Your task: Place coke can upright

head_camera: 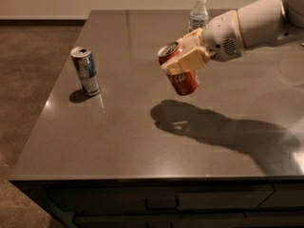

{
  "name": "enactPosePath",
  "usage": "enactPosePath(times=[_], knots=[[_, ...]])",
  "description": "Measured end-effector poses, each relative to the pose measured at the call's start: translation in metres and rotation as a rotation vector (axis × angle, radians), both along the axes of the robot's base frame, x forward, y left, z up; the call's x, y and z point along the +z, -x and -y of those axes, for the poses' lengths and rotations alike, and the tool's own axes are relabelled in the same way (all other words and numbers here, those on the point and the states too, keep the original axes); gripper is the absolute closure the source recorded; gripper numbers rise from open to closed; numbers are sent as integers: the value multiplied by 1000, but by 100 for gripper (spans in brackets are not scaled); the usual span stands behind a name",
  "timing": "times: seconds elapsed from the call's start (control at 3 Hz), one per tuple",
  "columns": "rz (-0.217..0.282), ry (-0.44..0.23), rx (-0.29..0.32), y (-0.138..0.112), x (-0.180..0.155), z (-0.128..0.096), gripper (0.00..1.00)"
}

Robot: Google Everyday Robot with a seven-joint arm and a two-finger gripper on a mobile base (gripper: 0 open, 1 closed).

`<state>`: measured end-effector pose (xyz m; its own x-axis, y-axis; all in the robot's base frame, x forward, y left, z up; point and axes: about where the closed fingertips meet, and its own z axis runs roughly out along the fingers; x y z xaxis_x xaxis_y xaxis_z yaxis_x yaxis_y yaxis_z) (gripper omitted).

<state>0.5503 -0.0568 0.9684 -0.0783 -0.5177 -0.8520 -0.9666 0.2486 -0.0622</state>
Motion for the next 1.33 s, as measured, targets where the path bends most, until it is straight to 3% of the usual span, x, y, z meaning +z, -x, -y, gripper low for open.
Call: enactPosePath(times=[0.67,1.33], knots=[[15,-197,-39,0,-9,12,100],[-4,-392,-36,-2,-28,18,100]])
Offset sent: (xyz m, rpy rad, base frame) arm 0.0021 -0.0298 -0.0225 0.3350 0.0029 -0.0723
